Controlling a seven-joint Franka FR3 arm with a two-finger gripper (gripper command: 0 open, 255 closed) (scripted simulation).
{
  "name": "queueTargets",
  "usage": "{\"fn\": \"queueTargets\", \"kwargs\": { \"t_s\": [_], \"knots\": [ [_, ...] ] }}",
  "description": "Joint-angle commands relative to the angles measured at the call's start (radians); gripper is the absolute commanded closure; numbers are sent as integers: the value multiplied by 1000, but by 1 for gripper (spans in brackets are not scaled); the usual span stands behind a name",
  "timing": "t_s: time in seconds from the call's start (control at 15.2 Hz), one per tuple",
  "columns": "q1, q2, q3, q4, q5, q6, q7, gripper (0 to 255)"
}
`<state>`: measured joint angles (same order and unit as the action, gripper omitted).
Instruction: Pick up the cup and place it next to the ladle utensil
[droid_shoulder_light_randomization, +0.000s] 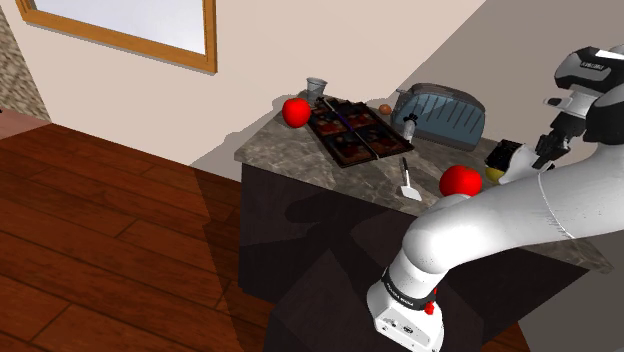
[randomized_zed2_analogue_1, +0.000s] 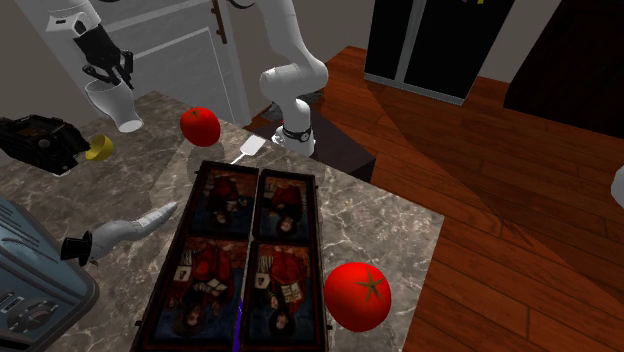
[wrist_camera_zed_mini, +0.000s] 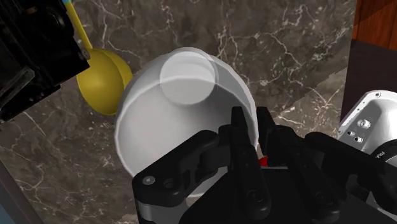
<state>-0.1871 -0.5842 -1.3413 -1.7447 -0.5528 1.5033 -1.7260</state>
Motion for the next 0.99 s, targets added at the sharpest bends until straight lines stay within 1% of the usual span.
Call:
{"fn": "queueTargets", "kwargs": {
  "t_s": [0.0, 0.4, 0.86, 0.92],
  "knots": [
    [-8, -7, 0, -30, -7, 25, 8, 255],
    [-17, -25, -20, -102, -29, 89, 23, 255],
    [-17, -26, -20, -102, -29, 89, 23, 255],
    [-17, -26, -20, -102, -29, 89, 23, 0]
  ]
}}
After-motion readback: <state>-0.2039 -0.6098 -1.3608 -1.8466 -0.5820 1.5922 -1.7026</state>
